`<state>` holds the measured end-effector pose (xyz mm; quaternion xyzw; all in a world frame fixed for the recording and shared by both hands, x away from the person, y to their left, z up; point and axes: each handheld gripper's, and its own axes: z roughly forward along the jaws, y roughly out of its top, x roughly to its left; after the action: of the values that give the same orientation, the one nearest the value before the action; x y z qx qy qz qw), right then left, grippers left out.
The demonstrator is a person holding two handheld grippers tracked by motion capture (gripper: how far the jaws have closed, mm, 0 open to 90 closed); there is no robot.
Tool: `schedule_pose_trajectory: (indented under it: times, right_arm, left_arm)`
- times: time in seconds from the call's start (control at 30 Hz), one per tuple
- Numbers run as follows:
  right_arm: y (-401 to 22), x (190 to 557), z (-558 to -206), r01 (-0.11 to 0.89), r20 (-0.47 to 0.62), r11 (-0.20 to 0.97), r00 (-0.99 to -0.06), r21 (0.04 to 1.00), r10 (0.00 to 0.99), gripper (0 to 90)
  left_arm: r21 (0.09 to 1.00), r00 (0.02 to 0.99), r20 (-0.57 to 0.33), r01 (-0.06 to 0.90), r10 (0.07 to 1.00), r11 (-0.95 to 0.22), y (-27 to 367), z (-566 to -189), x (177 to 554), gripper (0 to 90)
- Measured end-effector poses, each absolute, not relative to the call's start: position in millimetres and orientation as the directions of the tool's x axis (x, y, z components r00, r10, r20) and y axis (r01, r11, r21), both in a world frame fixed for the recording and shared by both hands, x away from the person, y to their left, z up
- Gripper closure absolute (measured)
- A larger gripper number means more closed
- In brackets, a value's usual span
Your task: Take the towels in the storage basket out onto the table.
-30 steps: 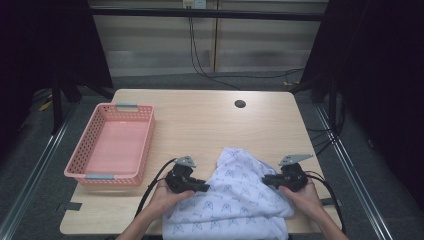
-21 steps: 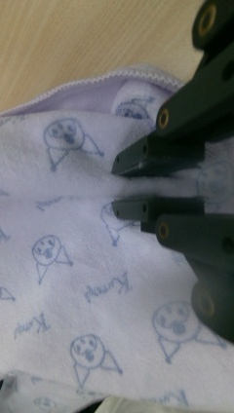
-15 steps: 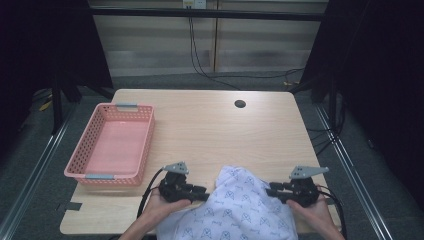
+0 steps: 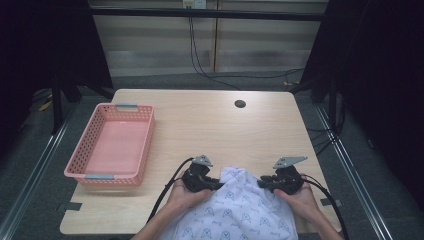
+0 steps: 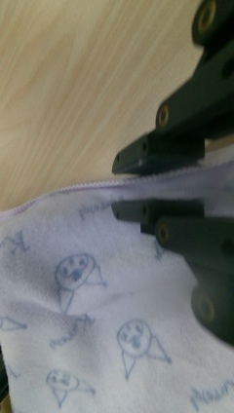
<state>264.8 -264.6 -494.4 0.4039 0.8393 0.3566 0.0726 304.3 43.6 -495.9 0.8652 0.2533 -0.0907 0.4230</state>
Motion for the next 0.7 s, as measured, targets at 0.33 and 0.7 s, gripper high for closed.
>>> schedule_pose_trajectory:
  times: [0.33, 0.7]
  right_arm:
    - [-292.7, 258.7, -436.3, 0.523, 0.172, 0.241, -0.620, 0.817, 0.765, 90.0]
    - [-289.2, 243.6, -384.2, 0.385, 0.103, 0.201, -0.639, 0.901, 0.762, 90.0]
  left_arm:
    - [0.814, 0.837, -0.339, 0.490, 0.428, -0.313, 104.0, -437.5, 312.5, 83.2]
    - [0.870, 0.882, -0.178, 0.348, 0.436, -0.349, 132.4, -378.3, 292.1, 82.2]
